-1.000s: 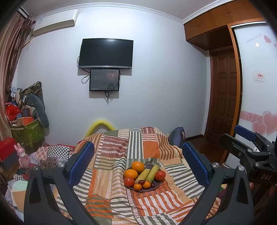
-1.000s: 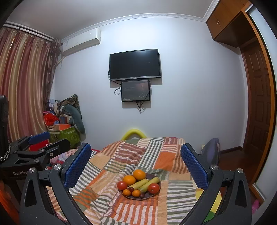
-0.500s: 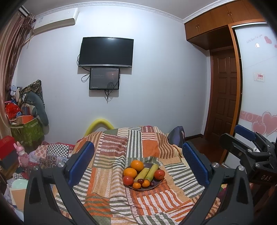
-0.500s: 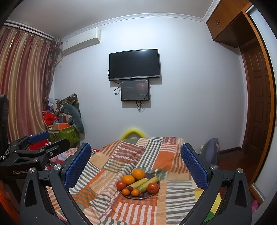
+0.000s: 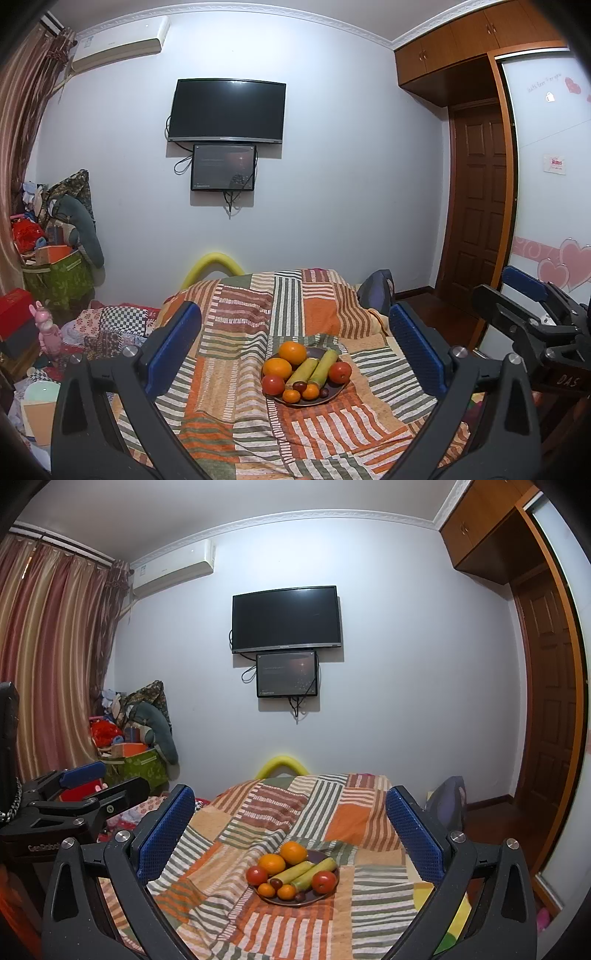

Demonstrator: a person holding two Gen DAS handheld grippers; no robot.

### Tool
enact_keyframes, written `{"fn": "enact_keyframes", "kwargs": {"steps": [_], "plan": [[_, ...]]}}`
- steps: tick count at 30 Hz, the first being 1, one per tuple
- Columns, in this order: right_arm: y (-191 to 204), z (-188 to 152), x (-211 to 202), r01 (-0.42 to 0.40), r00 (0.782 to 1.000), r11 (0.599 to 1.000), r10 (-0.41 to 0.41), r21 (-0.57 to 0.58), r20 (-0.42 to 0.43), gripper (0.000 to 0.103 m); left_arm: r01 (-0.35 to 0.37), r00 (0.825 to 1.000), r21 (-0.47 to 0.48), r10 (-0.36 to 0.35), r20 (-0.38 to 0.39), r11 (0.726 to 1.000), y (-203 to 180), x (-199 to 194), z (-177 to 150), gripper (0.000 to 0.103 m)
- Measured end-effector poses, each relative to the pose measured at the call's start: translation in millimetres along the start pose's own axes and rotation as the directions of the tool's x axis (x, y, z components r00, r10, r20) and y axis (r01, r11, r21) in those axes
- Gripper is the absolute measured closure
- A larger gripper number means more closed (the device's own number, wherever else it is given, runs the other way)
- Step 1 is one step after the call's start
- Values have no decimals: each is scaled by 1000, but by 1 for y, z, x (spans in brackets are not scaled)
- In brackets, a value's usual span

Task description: Organize fruits

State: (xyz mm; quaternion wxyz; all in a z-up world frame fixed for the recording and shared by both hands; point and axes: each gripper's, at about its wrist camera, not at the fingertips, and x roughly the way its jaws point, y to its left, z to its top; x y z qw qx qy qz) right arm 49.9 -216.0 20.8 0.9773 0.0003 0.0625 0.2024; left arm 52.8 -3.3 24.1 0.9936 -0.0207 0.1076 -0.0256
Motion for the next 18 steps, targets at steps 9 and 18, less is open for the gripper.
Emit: {"fn": "enact_keyframes", "kwargs": {"steps": [9,18], "plan": [[2,1,1,0,1000,1000,0,-9,-5,0,12,1000,-2,-12,0,1000,-1,0,0,0],[2,0,6,-2,1000,1000,2,-9,-21,0,16,1000,12,-16,-5,1000,-4,2,0,0]]}}
